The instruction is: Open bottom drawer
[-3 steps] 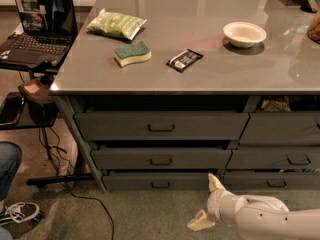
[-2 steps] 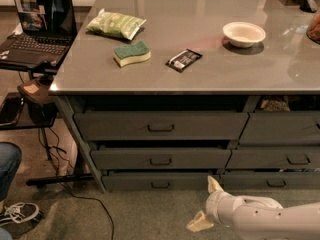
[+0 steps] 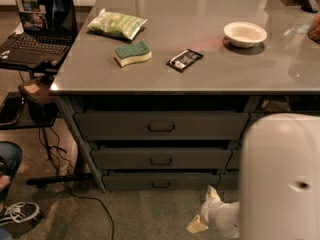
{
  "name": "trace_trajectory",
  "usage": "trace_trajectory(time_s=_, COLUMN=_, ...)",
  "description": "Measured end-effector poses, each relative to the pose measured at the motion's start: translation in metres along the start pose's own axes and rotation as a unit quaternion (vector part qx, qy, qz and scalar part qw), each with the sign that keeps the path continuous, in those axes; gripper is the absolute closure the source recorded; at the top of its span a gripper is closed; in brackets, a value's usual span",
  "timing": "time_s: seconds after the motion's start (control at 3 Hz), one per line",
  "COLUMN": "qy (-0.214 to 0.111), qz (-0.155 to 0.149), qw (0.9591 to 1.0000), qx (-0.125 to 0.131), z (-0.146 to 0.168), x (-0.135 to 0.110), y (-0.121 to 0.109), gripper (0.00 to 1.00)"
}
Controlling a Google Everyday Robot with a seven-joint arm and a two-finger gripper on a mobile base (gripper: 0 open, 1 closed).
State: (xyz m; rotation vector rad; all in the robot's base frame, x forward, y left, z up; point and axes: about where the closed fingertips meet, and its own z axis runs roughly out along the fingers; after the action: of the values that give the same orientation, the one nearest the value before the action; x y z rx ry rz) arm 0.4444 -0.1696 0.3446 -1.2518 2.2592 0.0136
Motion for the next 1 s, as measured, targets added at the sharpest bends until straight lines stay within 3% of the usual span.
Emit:
trace_trajectory(time_s=0.33, qy=0.001, qz=0.037, qw=0.9972, qx=0.066, z=0.046, x=0.002, y=-0.029, gripper=0.0)
trace_trajectory(time_s=0.67, qy=-0.004, qz=0.046, qw=0.9951, qx=0.088, z=0.053, x=0.002, y=-0.039, gripper=0.0)
trace_trajectory(time_s=1.0, qy=-0.013, qz=0.069, qw=0.9954, qx=0.064, z=0.053, x=0.022, y=-0.043, gripper=0.0)
